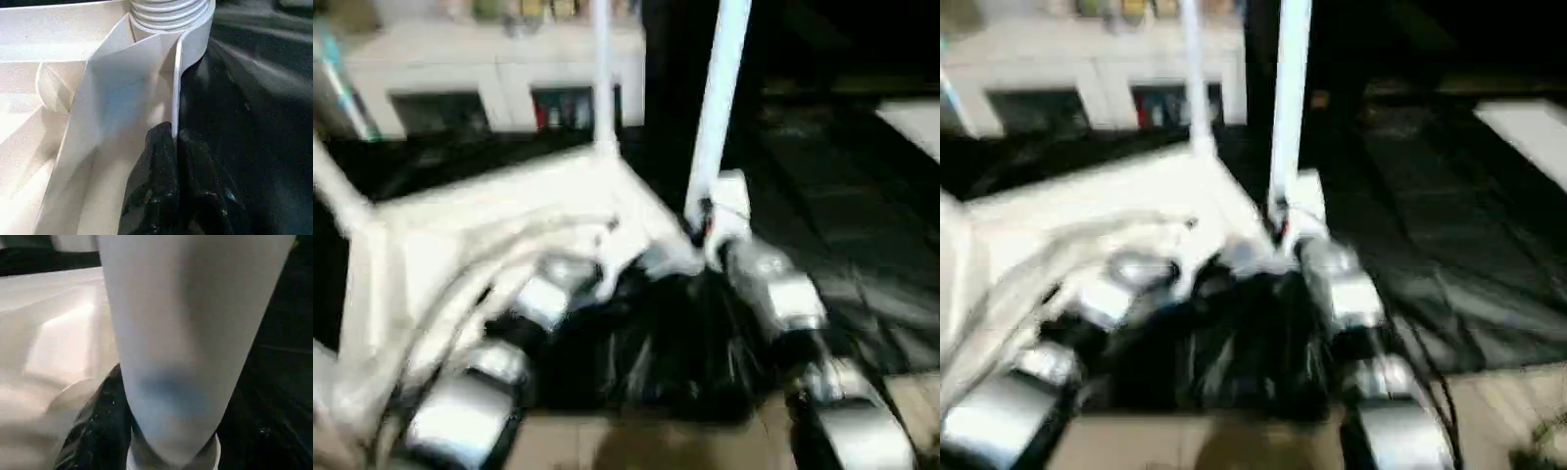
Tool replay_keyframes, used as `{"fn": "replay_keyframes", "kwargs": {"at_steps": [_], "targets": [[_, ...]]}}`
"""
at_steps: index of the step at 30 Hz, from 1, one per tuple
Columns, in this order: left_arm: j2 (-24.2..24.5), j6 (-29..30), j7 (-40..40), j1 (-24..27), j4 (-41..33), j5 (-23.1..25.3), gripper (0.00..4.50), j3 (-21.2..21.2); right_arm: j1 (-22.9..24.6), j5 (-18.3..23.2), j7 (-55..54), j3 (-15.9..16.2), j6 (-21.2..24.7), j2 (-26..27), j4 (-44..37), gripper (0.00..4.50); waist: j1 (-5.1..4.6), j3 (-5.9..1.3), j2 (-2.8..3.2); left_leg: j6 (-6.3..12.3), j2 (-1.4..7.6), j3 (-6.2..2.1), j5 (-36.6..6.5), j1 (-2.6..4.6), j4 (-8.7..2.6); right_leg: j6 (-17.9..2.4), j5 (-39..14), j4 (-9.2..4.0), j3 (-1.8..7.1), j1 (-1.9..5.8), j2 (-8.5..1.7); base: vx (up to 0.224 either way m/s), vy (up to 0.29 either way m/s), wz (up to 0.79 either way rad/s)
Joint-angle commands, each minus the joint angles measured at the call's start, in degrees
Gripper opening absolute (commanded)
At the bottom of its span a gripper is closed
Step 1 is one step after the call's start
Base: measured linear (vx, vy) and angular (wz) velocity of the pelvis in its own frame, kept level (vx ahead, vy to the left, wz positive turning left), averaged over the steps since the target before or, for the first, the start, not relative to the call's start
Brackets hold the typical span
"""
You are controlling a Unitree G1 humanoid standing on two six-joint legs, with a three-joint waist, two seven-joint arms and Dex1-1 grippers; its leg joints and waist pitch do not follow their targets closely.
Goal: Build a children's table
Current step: Insert table leg to table base
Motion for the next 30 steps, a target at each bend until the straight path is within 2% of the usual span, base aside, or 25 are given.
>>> {"fn": "replay_keyframes", "kwargs": {"at_steps": [1, 2, 3, 4, 5, 6, 7, 9, 11, 14, 18, 22, 23, 24, 26, 28, 30], "targets": [[-2.51, 1.11, 5.43, -3.18, 1.41, -0.68, 0.00, 1.38, 0.63, 0.42, -4.47, -0.95, 2.23, 3.01, 8.40, 1.88, -0.04, -2.81, -0.64, -1.74, 4.12, -1.28, -5.14, -0.12, -6.38, -7.71, -17.73, -7.38, 2.66, 0.86, -2.35, 0.000, 0.000, 0.00], [-2.90, 1.22, 5.85, -3.46, 1.79, -0.77, 0.00, 1.51, 0.15, 0.63, -5.21, -1.35, 2.08, 3.37, 9.03, 1.88, -0.04, -2.81, -0.64, -1.74, 4.12, -1.28, -5.14, -0.12, -6.38, -7.71, -17.73, -7.38, 2.66, 0.86, -2.35, 0.000, 0.000, 0.00], [-3.90, 1.29, 7.02, -4.27, 2.91, -1.09, 0.00, 2.10, -1.17, 0.55, -6.90, -1.74, 1.31, 4.13, 10.77, 1.88, -1.47, -3.60, 0.23, -2.25, 4.09, -0.60, -9.36, 0.47, -6.80, -13.87, -1.28, -6.11, 2.54, 1.56, -1.89, -0.035, -0.025, 0.24], [-4.52, 1.43, 7.70, -4.96, 3.71, -1.12, 0.00, 2.38, -2.40, 0.25, -8.01, -1.82, 0.36, 4.80, 12.28, 1.88, -1.91, -3.19, 0.10, -1.37, 3.86, -0.29, -14.83, -0.28, -7.34, -14.90, -5.02, -6.92, 2.23, 2.26, -2.45, 0.000, 0.000, 0.00], [-4.52, 1.43, 7.70, -4.97, 3.72, -1.12, 0.00, 2.38, -2.42, 0.24, -8.03, -1.82, 0.35, 4.81, 12.30, 1.88, -2.14, -3.05, -0.06, -1.23, 3.63, -0.11, -17.42, -0.24, -7.37, -14.63, -8.40, -7.41, 2.16, 2.16, -2.61, 0.000, 0.000, 0.00], [-4.73, 1.29, 8.22, -5.40, 4.27, -1.03, 0.00, 2.60, -3.04, 0.03, -8.60, -1.88, -0.09, 5.19, 13.08, 1.88, -2.22, -3.12, -0.34, -0.78, 3.27, 0.18, -19.82, 0.22, -7.26, -13.44, -14.15, -8.25, 2.17, 1.94, -2.93, 0.000, 0.000, 0.00], [-4.84, 1.23, 8.69, -6.10, 4.90, -1.05, 0.00, 2.95, -3.87, 0.13, -9.17, -2.18, -0.44, 5.96, 14.02, 1.88, -2.18, -3.05, -0.56, -0.23, 3.35, 0.22, -19.69, 0.19, -7.34, -12.35, -17.41, -8.73, 2.30, 1.76, -3.18, 0.000, 0.000, 0.00], [-4.86, 1.22, 9.03, -6.39, 5.14, -1.05, 0.00, 3.24, -4.28, 0.02, -9.44, -2.17, -0.73, 6.16, 14.66, 1.88, -2.13, -2.91, -0.46, 0.09, 3.51, 0.10, -18.80, -0.29, -7.63, -11.09, -19.55, -8.93, 2.21, 1.90, -3.24, 0.000, 0.000, 0.00], [-4.82, 1.21, 9.55, -7.04, 5.95, -1.05, 0.00, 3.69, -5.12, -0.22, -9.80, -2.53, -1.45, 6.58, 16.43, 1.88, -2.04, -2.98, -0.52, 0.12, 3.60, 0.13, -18.22, -0.23, -7.77, -10.27, -20.45, -9.19, 2.14, 1.77, -3.32, 0.000, 0.000, 0.00], [-4.81, 1.01, 9.95, -7.46, 6.83, -1.08, 0.00, 3.96, -6.03, -0.46, -10.20, -3.17, -2.38, 6.89, 18.40, 1.88, -2.00, -2.97, -0.54, 0.15, 3.77, 0.10, -16.75, -0.57, -8.03, -10.42, -18.59, -9.16, 2.05, 1.95, -3.34, 0.000, 0.000, 0.00], [-4.63, 0.54, 10.00, -7.61, 7.56, -1.15, 0.00, 4.18, -7.51, -1.35, -10.19, -2.93, -4.81, 6.63, 20.71, 1.88, -2.09, -2.88, -0.54, 0.11, 3.84, 0.09, -18.03, -0.54, -8.11, -10.31, -19.93, -9.34, 2.03, 1.84, -3.48, 0.000, 0.000, 0.00], [-4.34, -0.05, 9.67, -7.50, 7.89, -1.06, 0.00, 4.22, -8.06, -0.42, -7.43, -3.48, -7.01, 6.43, 20.48, 1.88, -2.14, -2.95, -0.50, 0.44, 3.89, 0.15, -17.48, -0.65, -8.15, -10.85, -18.10, -9.22, 2.08, 1.91, -3.47, 0.000, 0.000, 0.00], [-4.25, -0.26, 9.57, -7.56, 8.14, -0.98, 0.00, 4.28, -8.35, -0.44, -6.98, -3.60, -7.47, 6.34, 20.72, 2.23, -2.12, -2.92, -0.46, 0.52, 3.90, 0.16, -17.47, -0.69, -8.15, -10.93, -18.09, -9.22, 2.08, 1.90, -3.49, 0.000, 0.000, 0.00], [-4.04, -0.49, 9.32, -7.57, 8.27, -0.94, 0.00, 4.36, -8.52, -0.54, -6.15, -3.48, -8.00, 6.07, 20.48, 2.23, -2.12, -3.00, -0.43, 0.68, 3.89, 0.17, -17.04, -0.75, -8.12, -11.10, -17.63, -9.16, 2.06, 1.96, -3.47, 0.000, 0.000, 0.00], [-3.70, -0.91, 8.92, -7.58, 8.39, -0.80, 0.00, 4.45, -8.73, -1.06, -4.37, -2.73, -8.96, 5.54, 20.10, 2.63, -2.05, -3.13, -0.47, 1.01, 4.01, 0.20, -15.58, -0.90, -8.05, -11.67, -15.38, -8.97, 2.10, 2.10, -3.53, 0.000, 0.000, 0.00], [-3.25, -1.70, 7.95, -7.42, 8.19, -0.71, 0.00, 4.34, -8.53, -1.82, -2.16, -1.42, -10.13, 4.60, 18.36, 2.68, -1.98, -3.30, -0.55, 1.98, 4.01, 0.29, -13.09, -1.20, -7.87, -12.83, -11.51, -8.52, 2.03, 2.48, -3.55, 0.000, 0.000, 0.00], [-3.05, -2.12, 7.29, -7.25, 7.98, -0.59, 0.00, 4.06, -8.28, -2.09, -0.43, -0.69, -10.47, 4.13, 17.53, 2.83, -1.91, -3.58, -0.50, 2.97, 4.08, 0.43, -10.62, -1.16, -7.55, -13.76, -8.30, -8.22, 1.97, 2.53, -3.55, 0.000, 0.000, 0.00]]}}
